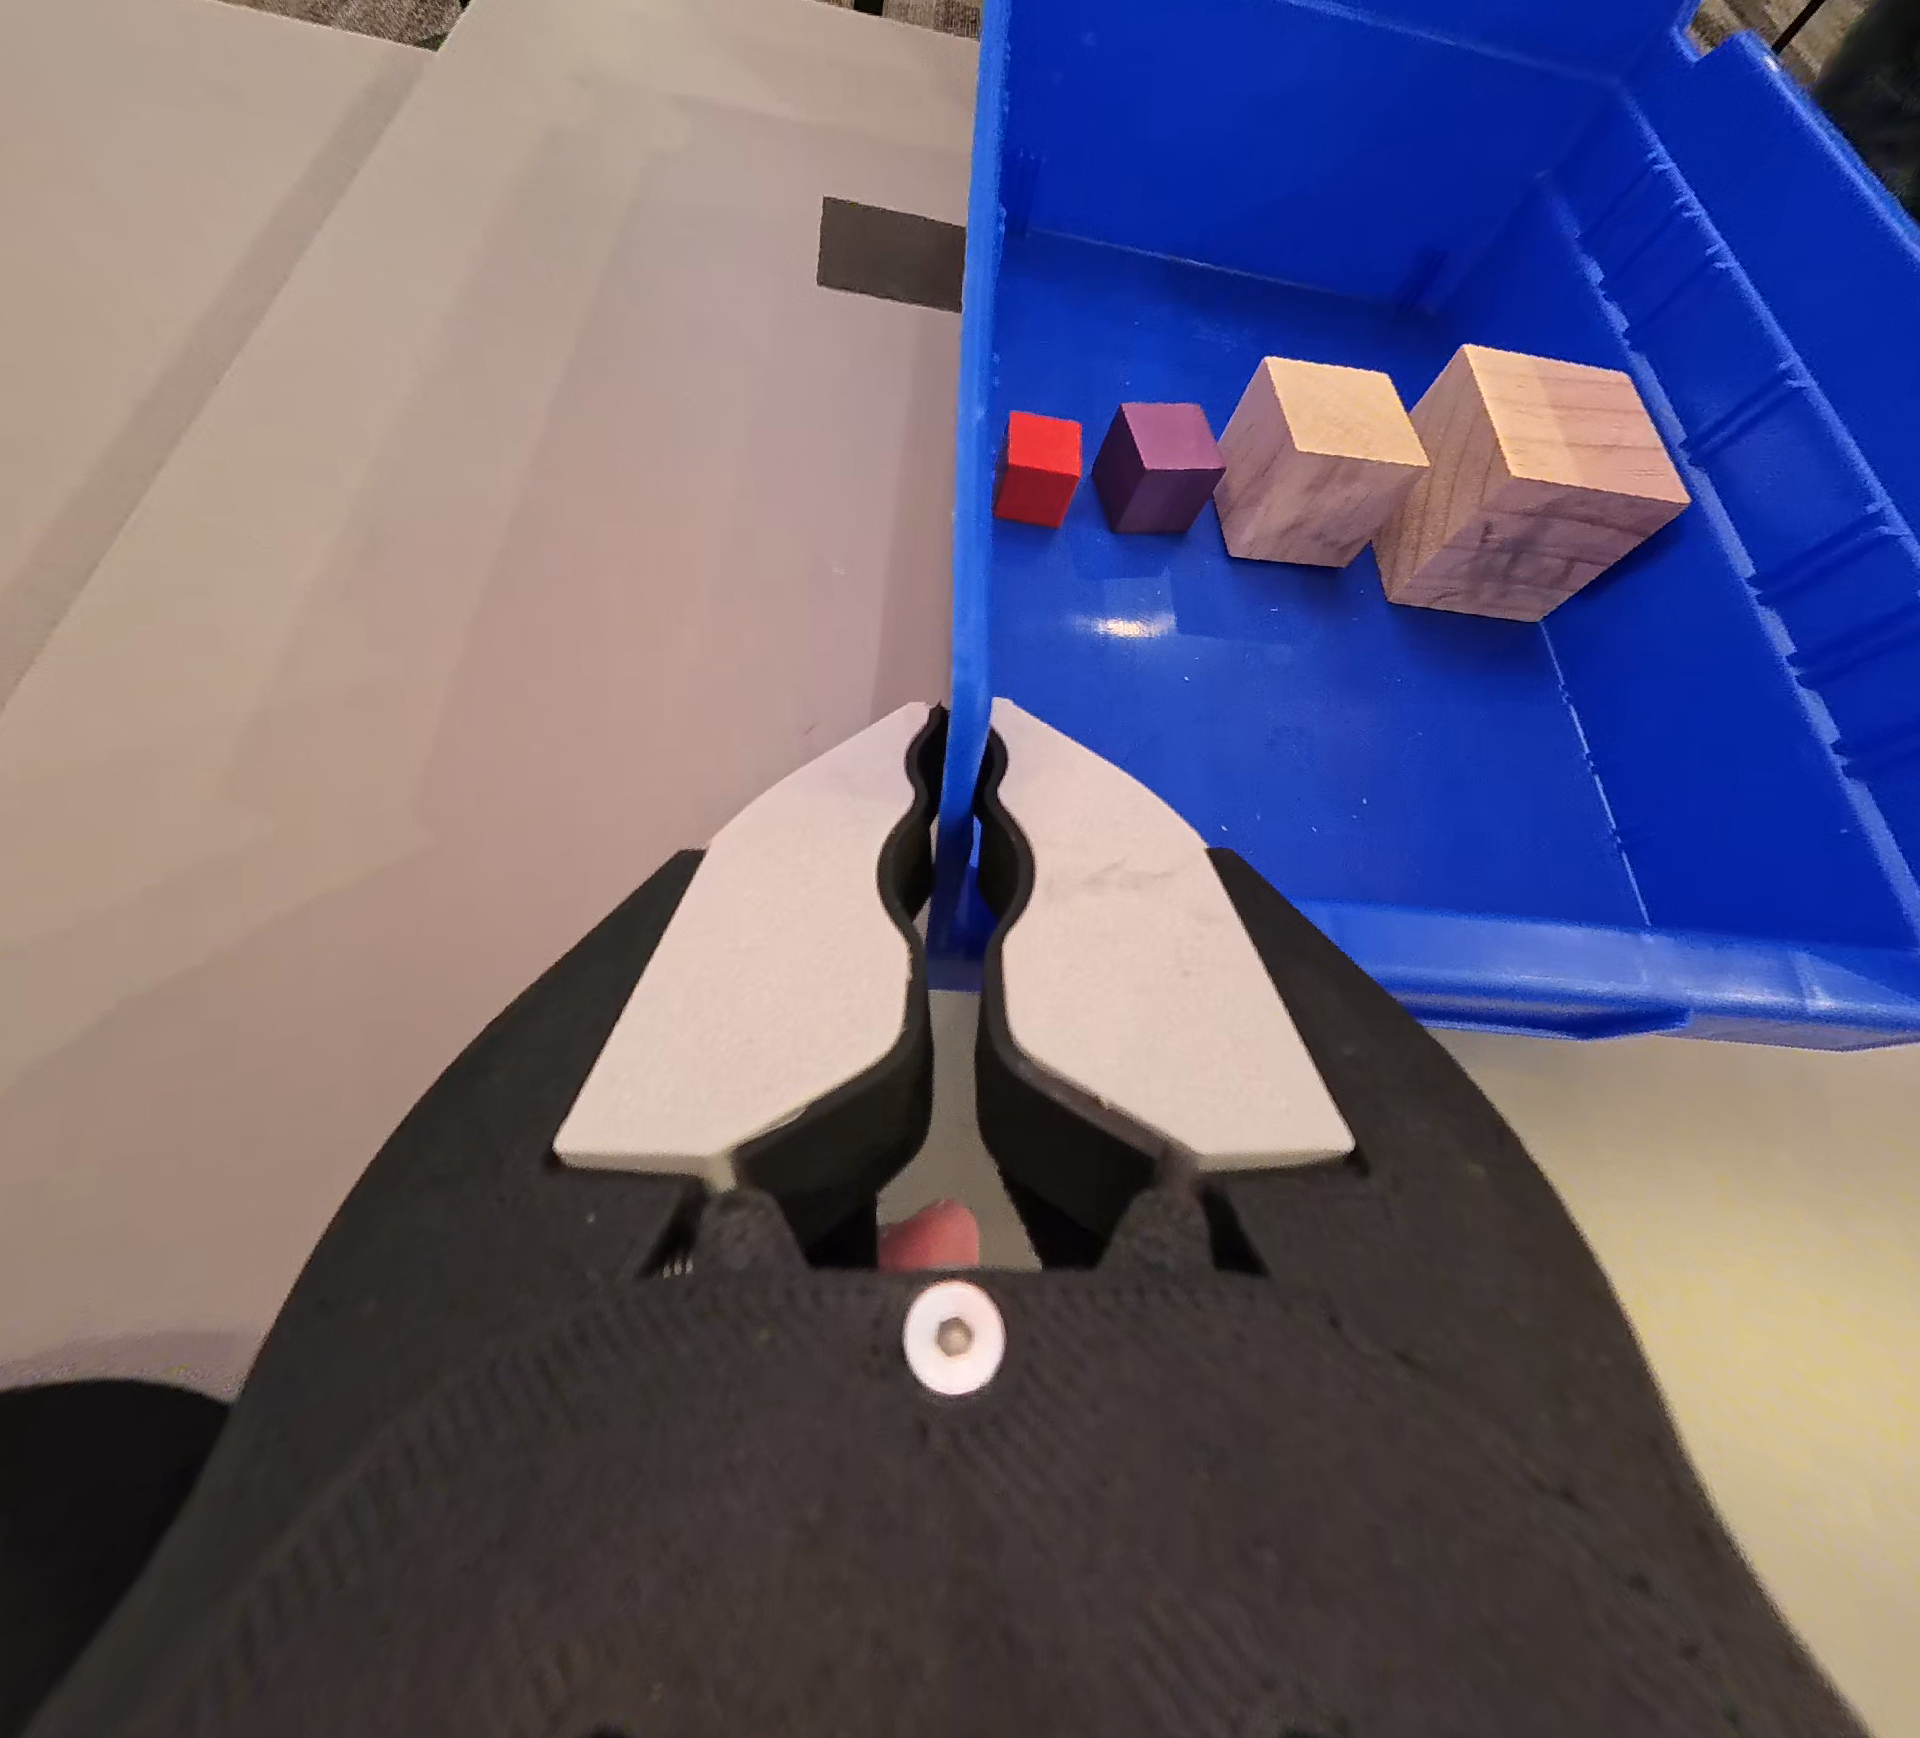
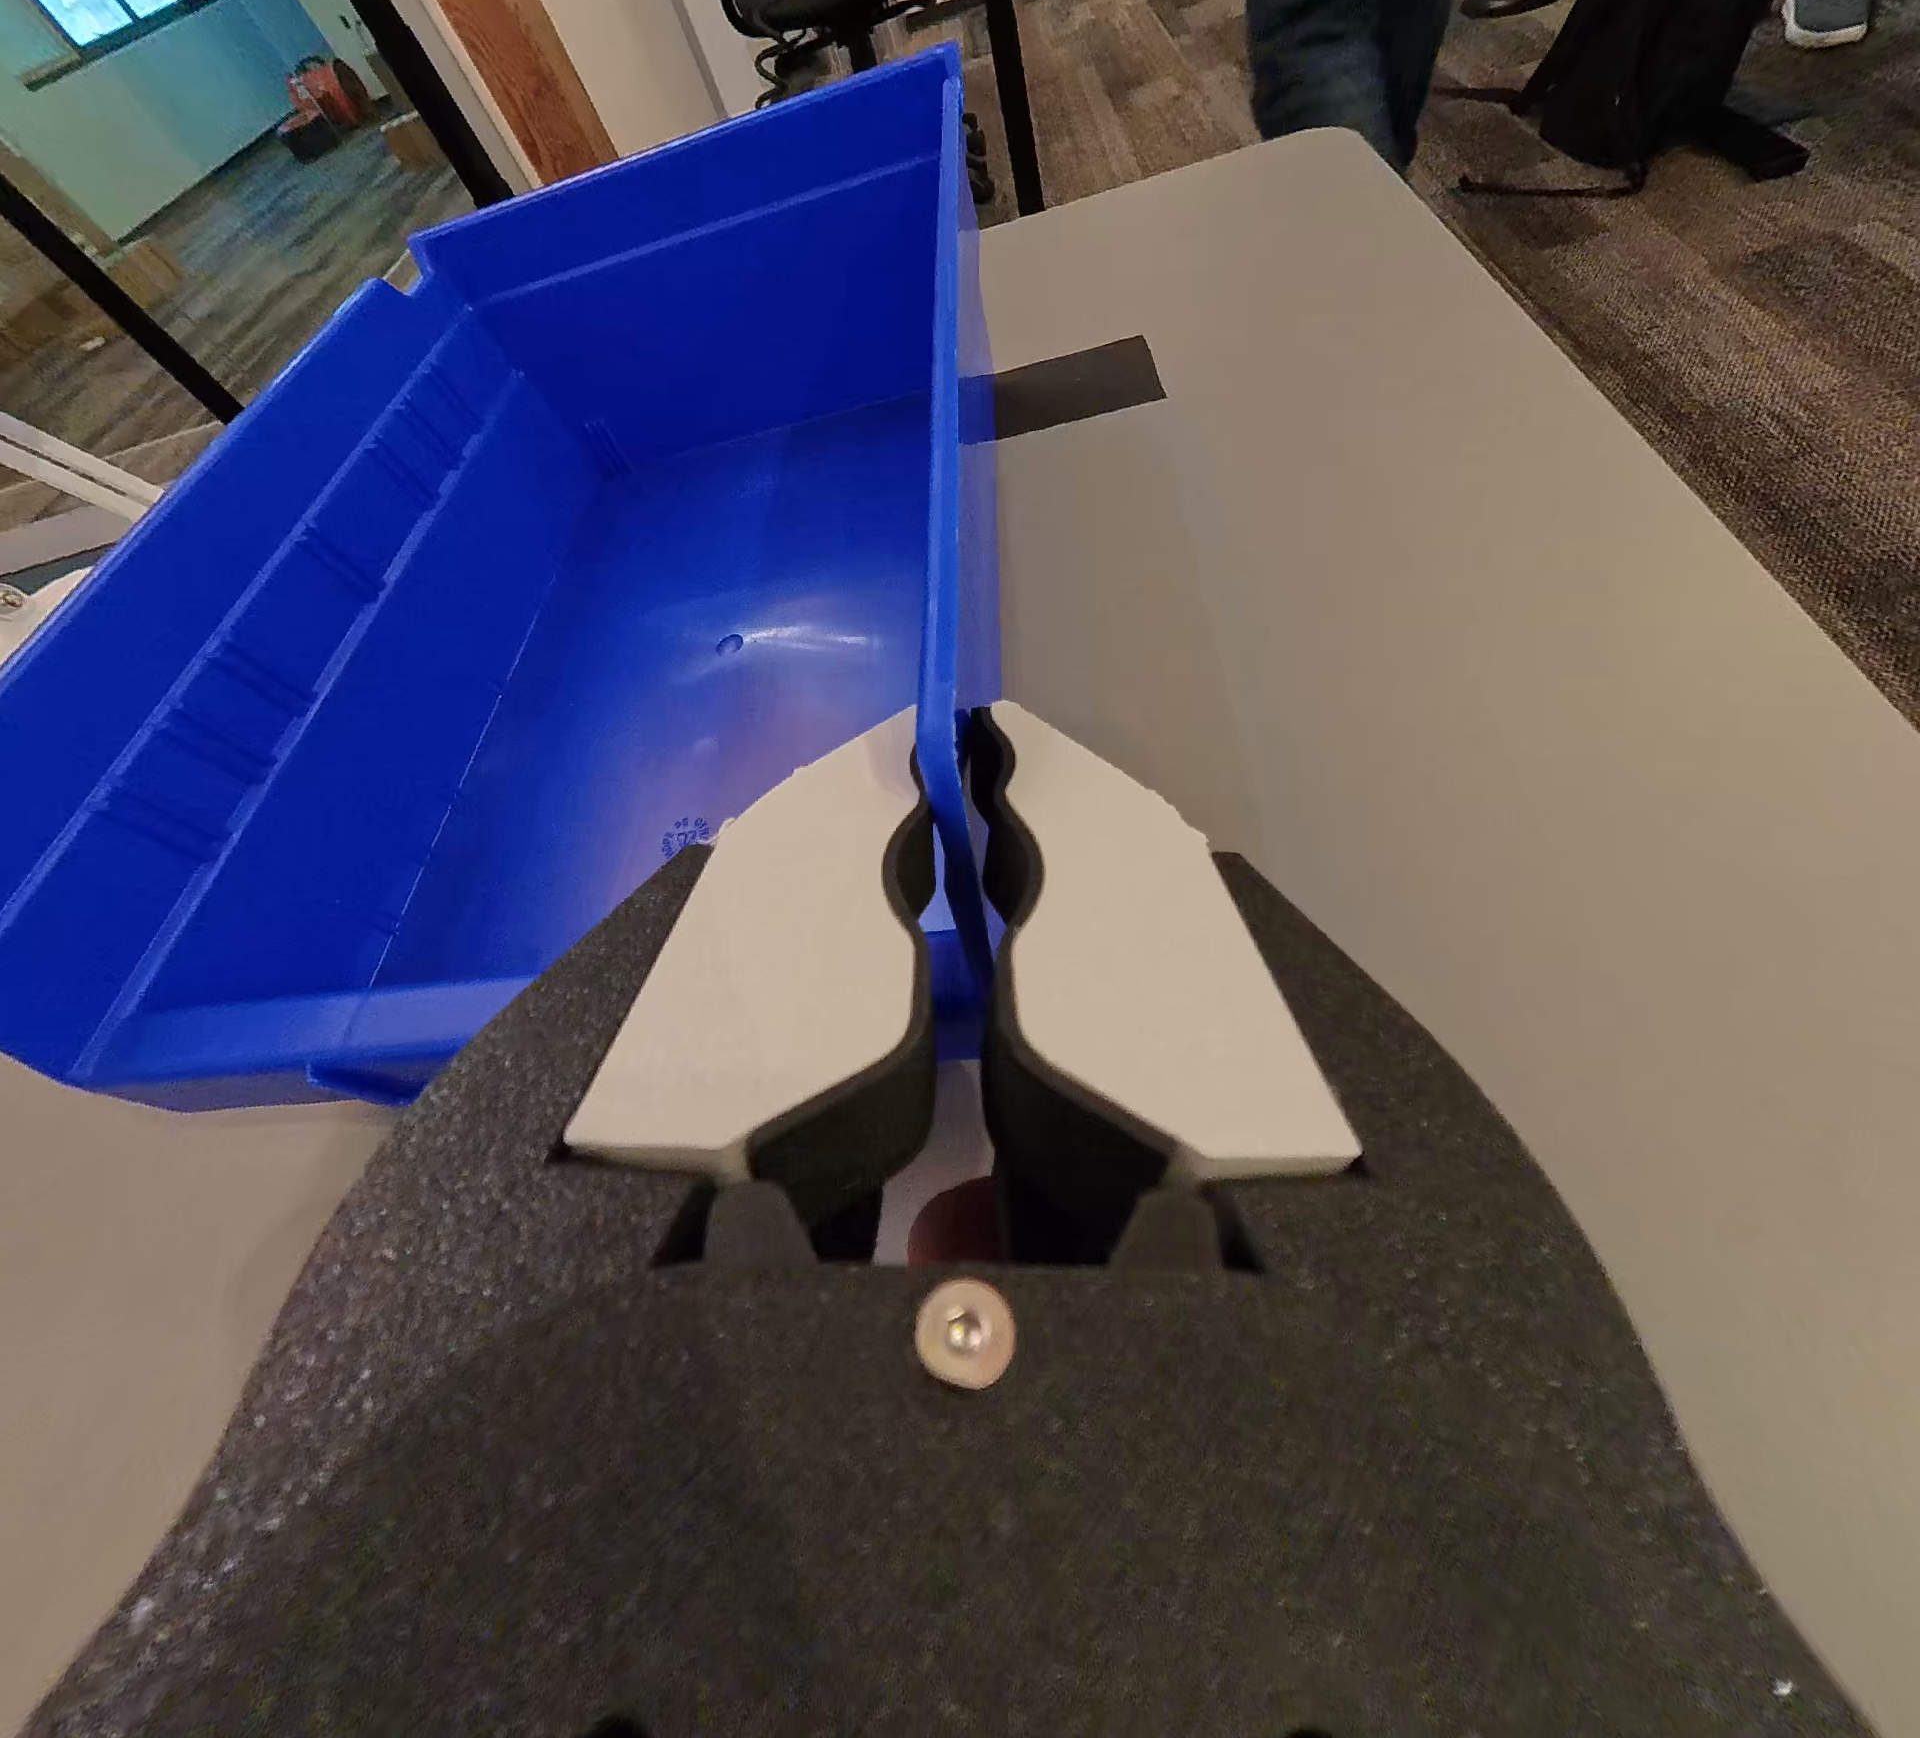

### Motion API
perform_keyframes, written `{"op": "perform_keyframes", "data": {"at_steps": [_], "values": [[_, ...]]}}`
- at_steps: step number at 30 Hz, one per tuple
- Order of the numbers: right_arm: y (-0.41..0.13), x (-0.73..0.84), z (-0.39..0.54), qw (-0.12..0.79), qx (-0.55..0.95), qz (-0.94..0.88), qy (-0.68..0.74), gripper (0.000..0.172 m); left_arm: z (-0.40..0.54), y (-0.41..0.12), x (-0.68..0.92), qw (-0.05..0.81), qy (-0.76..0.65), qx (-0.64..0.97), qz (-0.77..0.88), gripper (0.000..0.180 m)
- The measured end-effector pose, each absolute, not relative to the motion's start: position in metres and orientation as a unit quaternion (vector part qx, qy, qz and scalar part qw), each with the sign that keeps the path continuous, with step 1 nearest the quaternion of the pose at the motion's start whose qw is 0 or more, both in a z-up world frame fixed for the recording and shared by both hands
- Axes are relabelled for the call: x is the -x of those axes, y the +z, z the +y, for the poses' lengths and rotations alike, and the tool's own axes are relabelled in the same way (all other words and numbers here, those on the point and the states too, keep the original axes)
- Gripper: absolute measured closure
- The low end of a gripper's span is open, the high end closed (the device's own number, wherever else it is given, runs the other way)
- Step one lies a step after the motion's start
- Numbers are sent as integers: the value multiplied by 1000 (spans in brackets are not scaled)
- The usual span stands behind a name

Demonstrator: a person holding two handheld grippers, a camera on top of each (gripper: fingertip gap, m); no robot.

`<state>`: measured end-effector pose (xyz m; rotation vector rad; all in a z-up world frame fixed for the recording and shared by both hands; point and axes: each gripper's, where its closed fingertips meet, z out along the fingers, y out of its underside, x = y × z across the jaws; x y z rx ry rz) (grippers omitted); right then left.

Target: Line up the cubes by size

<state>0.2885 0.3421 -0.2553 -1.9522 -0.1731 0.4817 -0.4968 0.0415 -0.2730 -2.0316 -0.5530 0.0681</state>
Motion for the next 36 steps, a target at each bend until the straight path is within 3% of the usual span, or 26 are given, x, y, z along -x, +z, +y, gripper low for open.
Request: {"op": "perform_keyframes", "data": {"at_steps": [36], "values": [[-256,-282,356,535,815,-83,209,168,51,-273,503,498,25,837,-224,177]]}}
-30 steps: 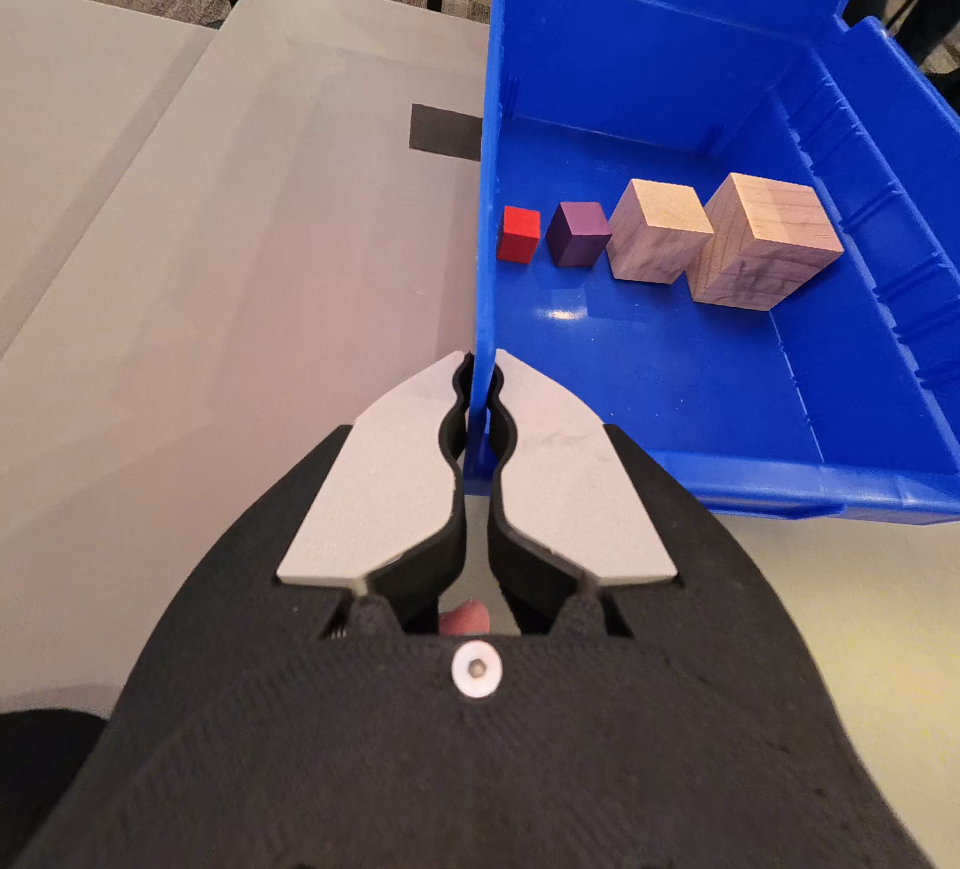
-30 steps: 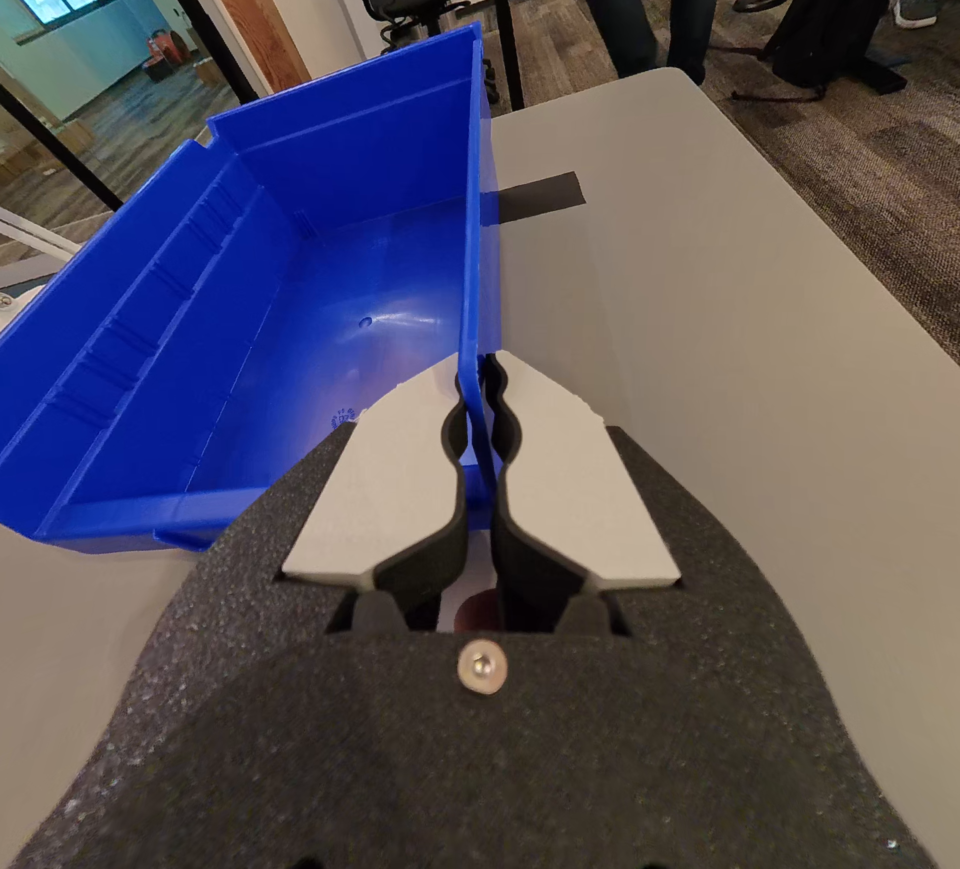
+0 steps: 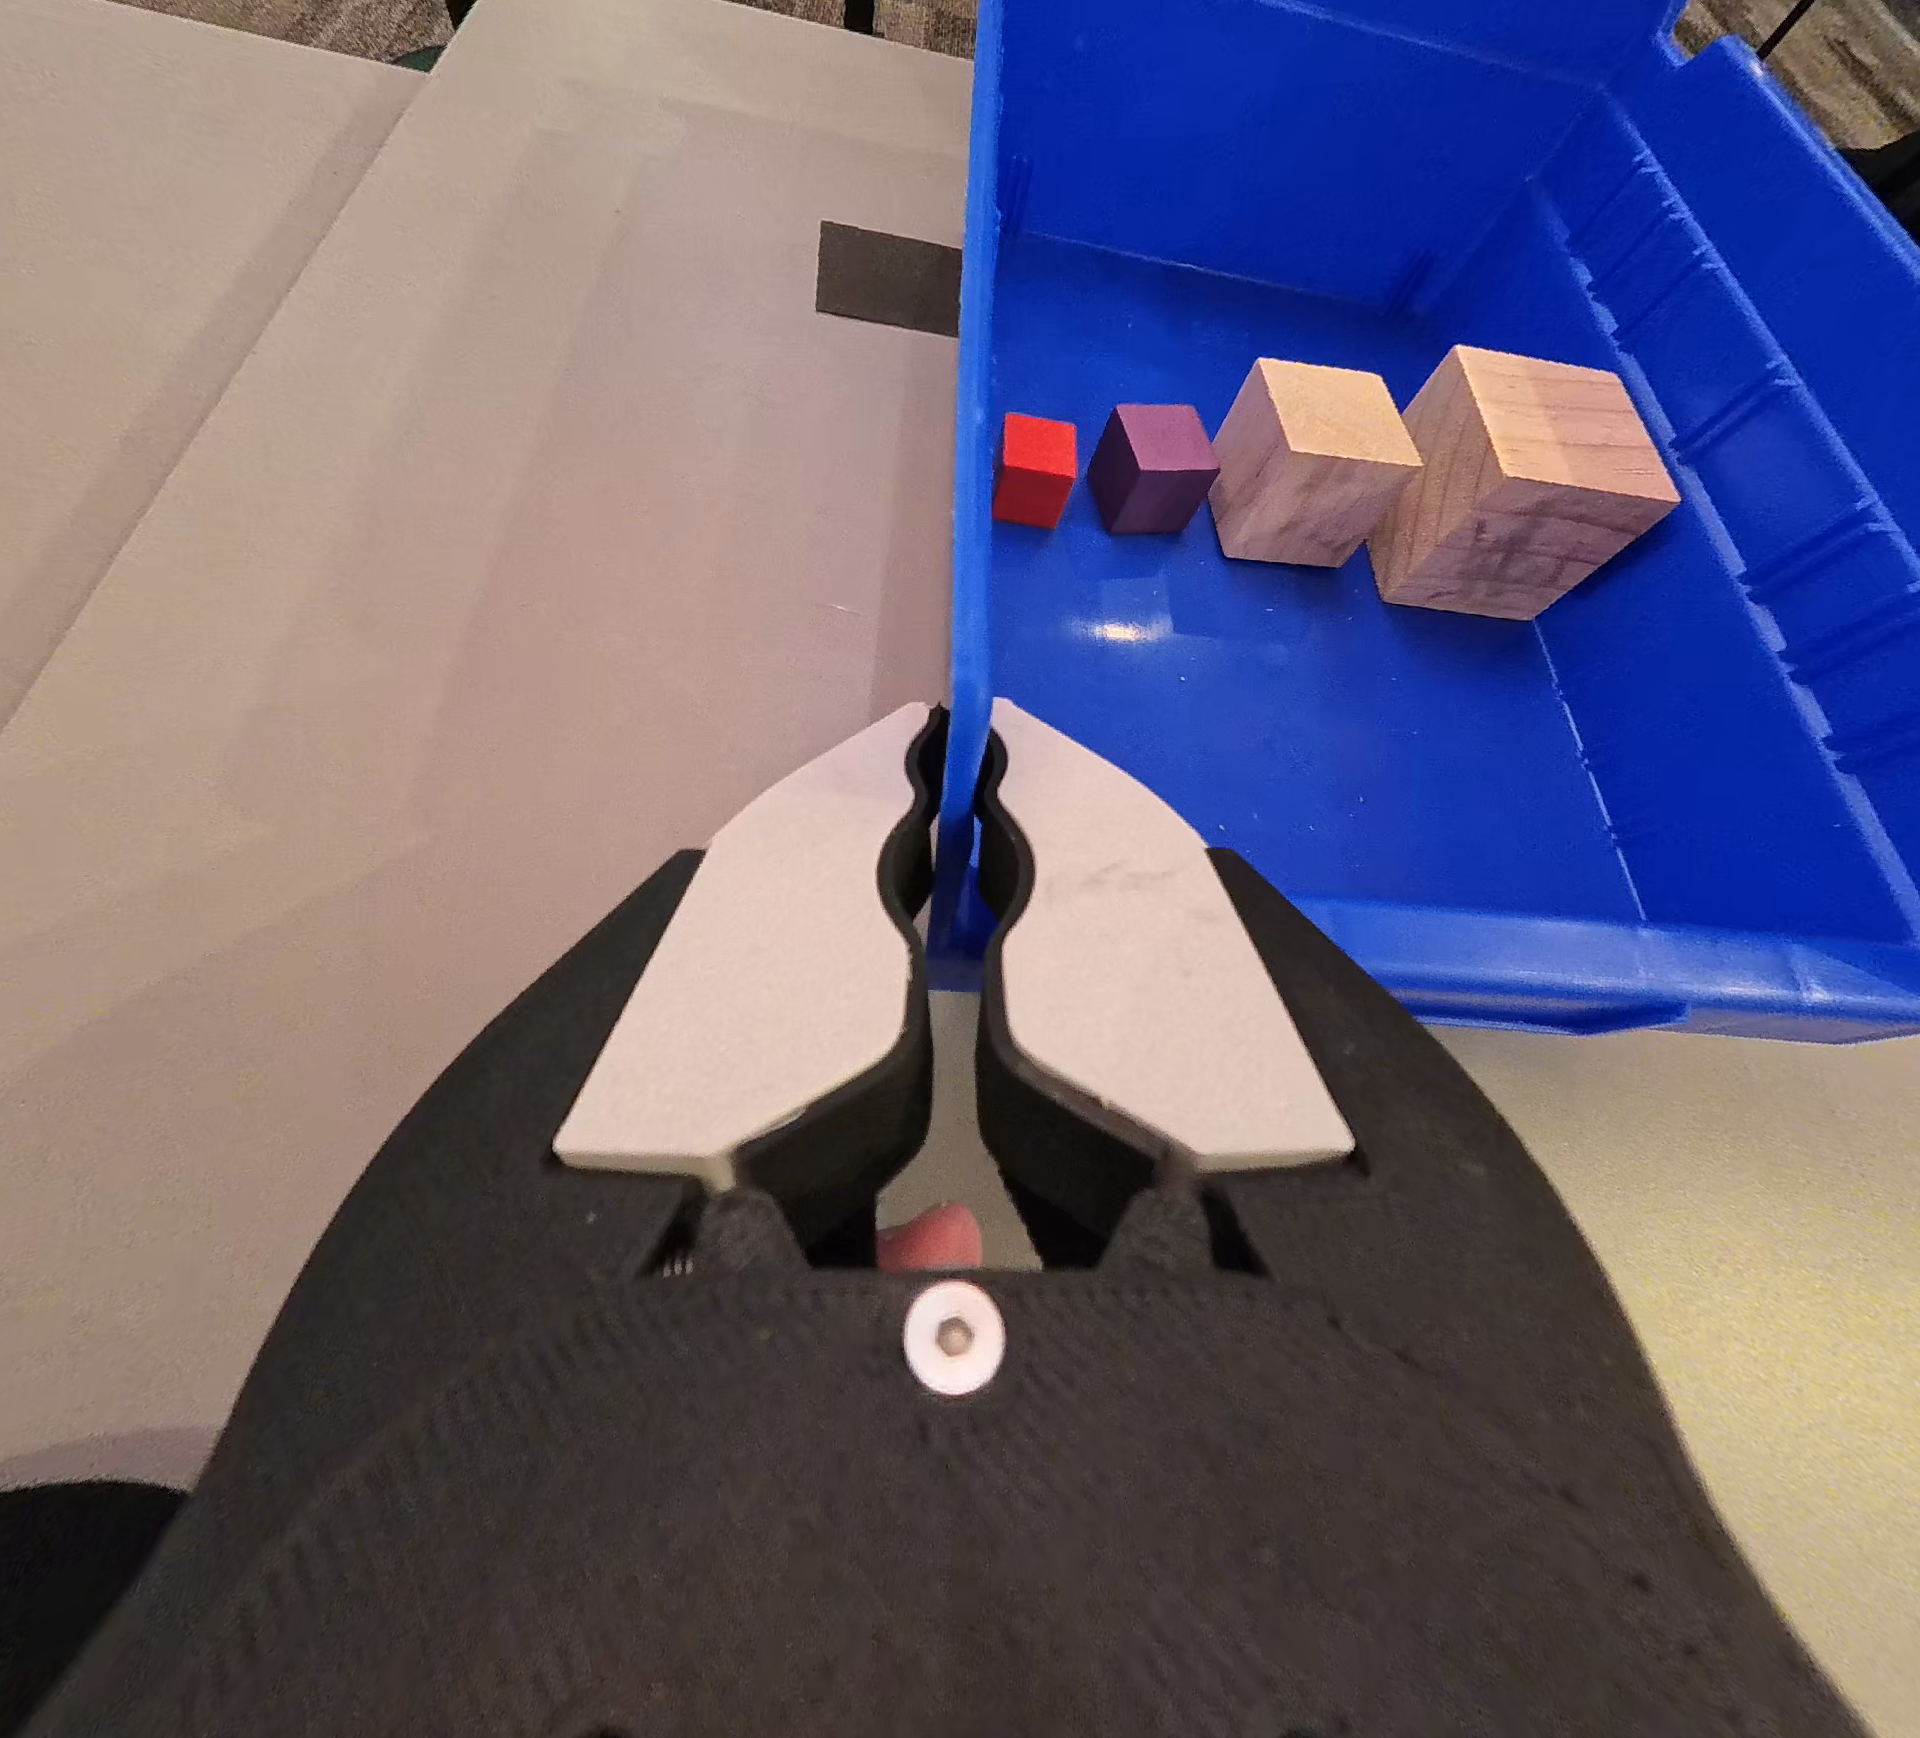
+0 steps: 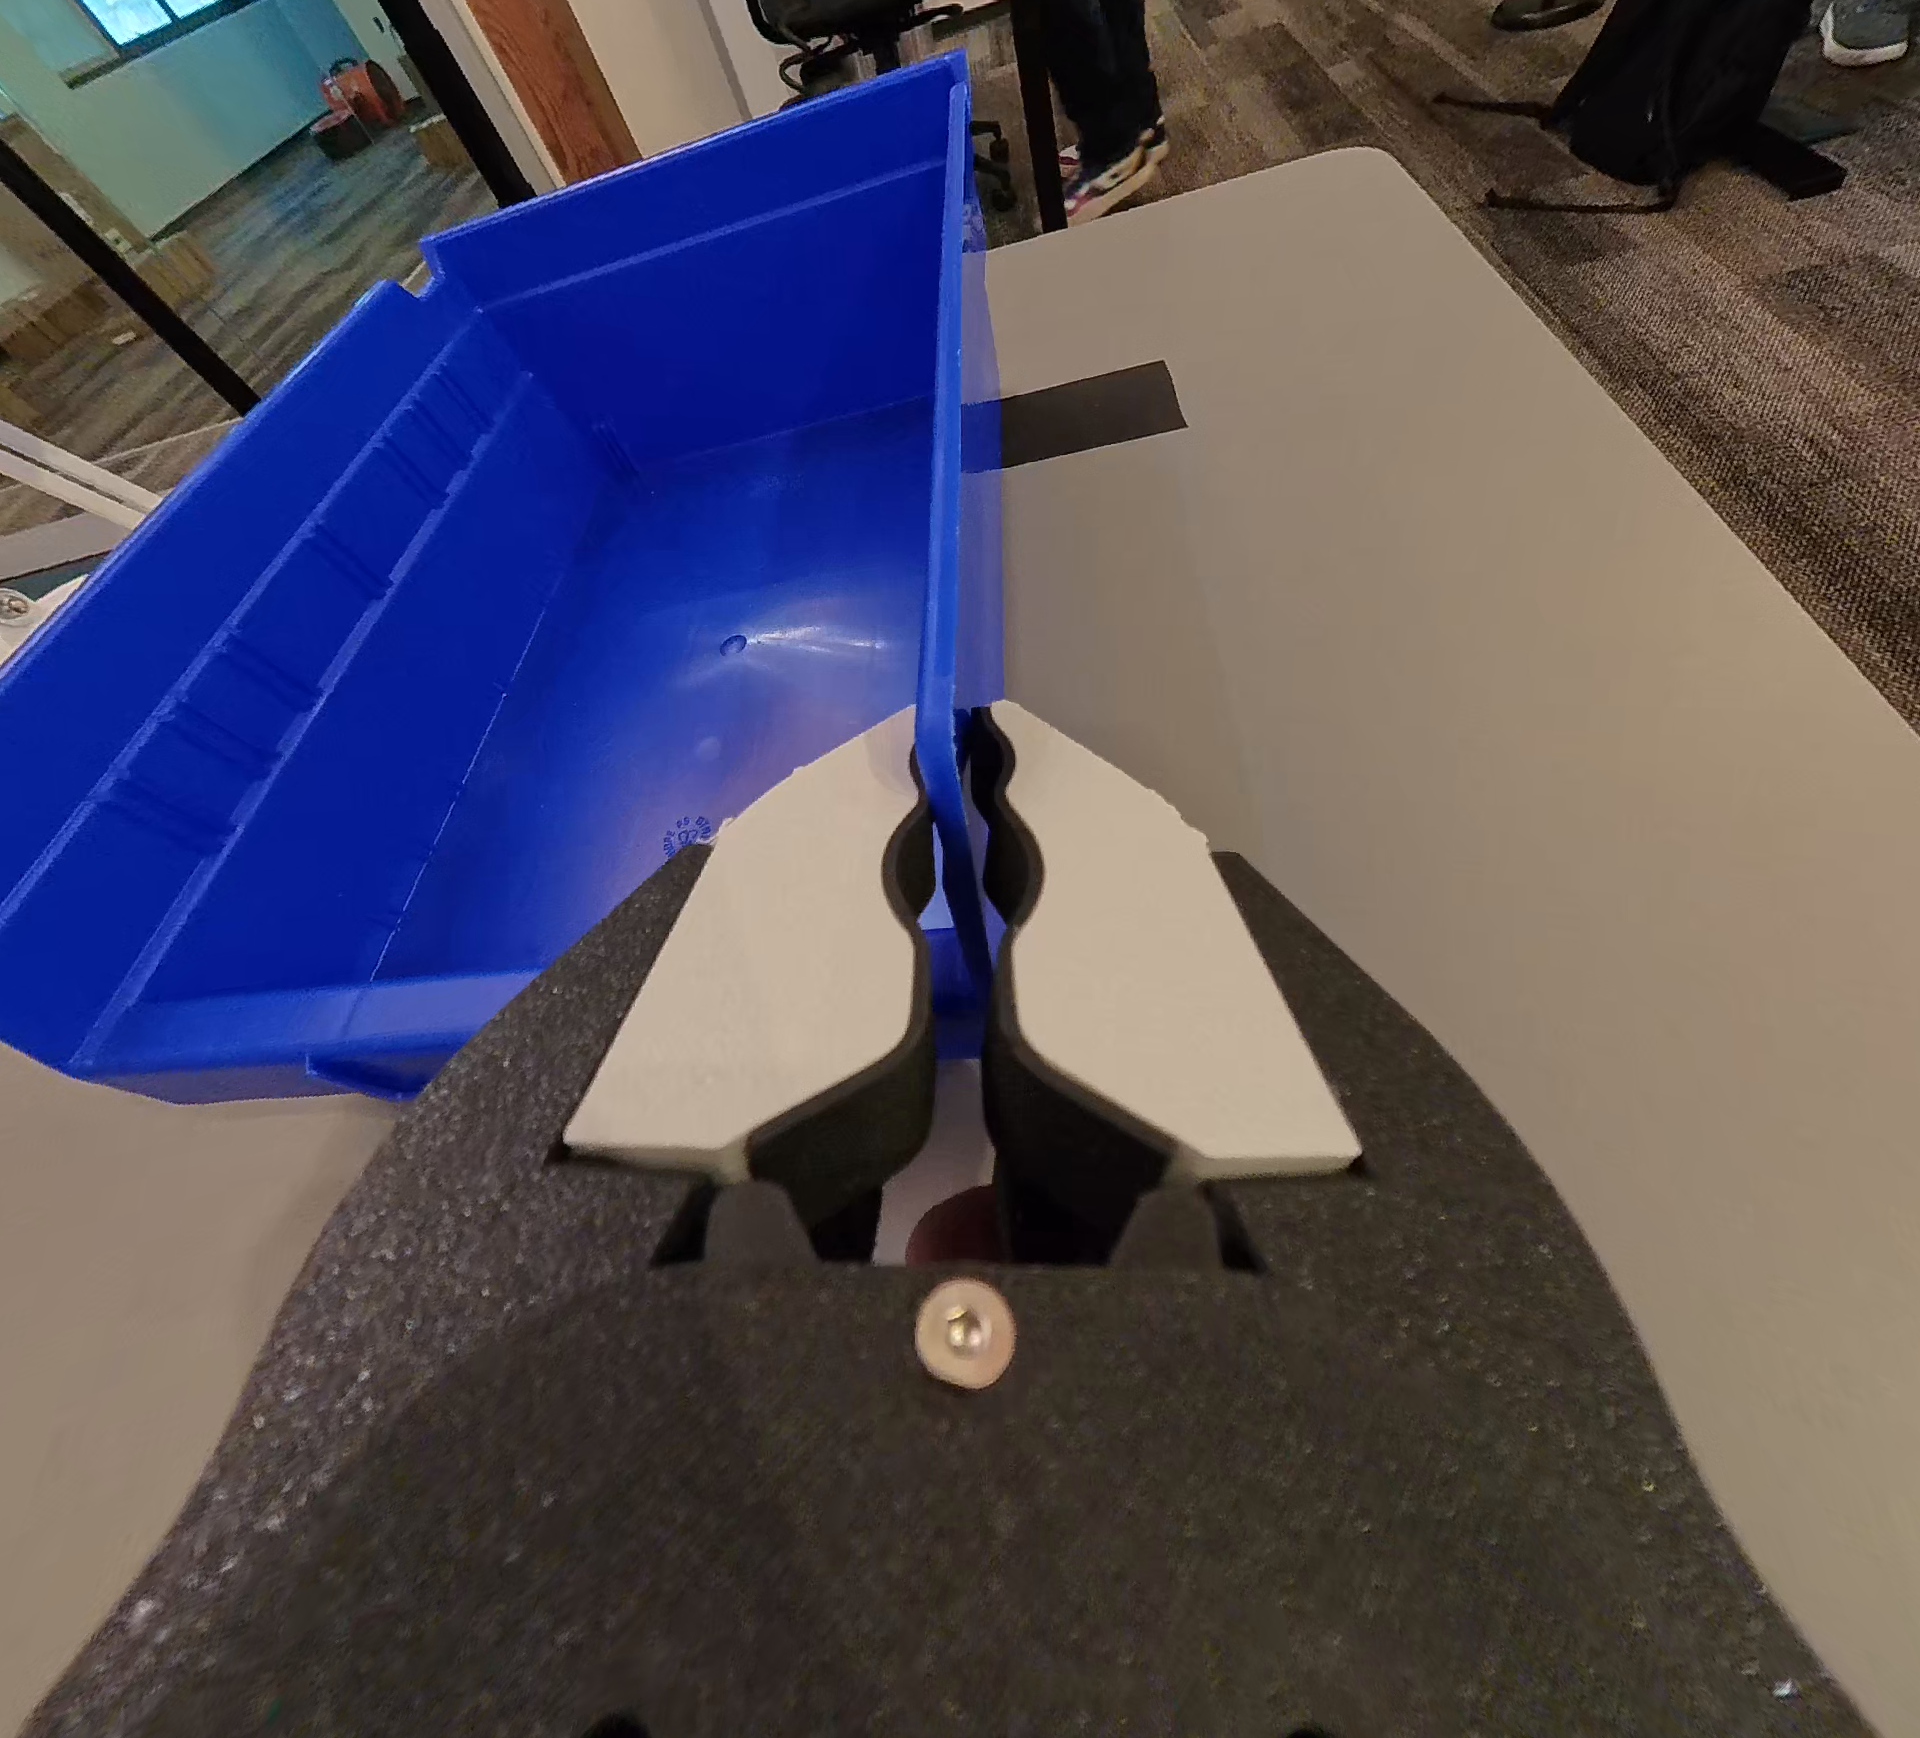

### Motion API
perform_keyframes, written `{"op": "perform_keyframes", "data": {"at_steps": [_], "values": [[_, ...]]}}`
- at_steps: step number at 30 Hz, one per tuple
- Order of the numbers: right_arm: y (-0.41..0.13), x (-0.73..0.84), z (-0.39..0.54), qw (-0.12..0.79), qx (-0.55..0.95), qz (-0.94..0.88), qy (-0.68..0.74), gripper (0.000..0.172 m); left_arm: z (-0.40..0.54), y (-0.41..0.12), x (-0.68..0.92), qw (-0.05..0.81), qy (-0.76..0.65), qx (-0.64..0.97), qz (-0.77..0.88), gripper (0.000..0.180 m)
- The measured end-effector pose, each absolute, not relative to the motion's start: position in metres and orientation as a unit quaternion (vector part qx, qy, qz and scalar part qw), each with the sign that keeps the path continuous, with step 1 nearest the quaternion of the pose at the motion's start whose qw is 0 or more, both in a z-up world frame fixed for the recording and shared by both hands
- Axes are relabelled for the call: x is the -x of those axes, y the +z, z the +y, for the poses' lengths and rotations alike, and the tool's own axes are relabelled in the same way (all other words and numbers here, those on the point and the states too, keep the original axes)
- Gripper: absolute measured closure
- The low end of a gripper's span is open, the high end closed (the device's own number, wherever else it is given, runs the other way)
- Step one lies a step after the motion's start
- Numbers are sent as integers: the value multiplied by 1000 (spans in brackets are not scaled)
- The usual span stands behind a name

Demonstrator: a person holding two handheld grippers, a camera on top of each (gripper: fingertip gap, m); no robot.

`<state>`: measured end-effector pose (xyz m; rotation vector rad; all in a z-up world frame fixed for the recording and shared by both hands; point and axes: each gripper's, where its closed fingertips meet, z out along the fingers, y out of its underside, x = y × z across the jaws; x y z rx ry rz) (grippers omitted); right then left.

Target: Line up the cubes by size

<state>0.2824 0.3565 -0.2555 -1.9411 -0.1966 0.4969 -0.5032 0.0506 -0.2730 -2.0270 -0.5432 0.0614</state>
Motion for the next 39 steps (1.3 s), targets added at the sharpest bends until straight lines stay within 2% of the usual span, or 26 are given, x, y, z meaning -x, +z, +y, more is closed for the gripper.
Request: {"op": "perform_keyframes", "data": {"at_steps": [32,33,35,37,39], "values": [[-254,-287,352,538,812,-88,209,167,49,-272,503,507,19,833,-219,177],[-254,-287,352,541,811,-88,207,161,48,-274,502,505,12,834,-221,176],[-250,-289,351,550,804,-82,211,139,44,-273,507,512,24,828,-228,155],[-245,-296,349,565,793,-59,219,131,38,-270,512,522,46,821,-226,137],[-242,-303,345,572,786,-33,231,127,35,-259,513,547,47,806,-221,130]]}}
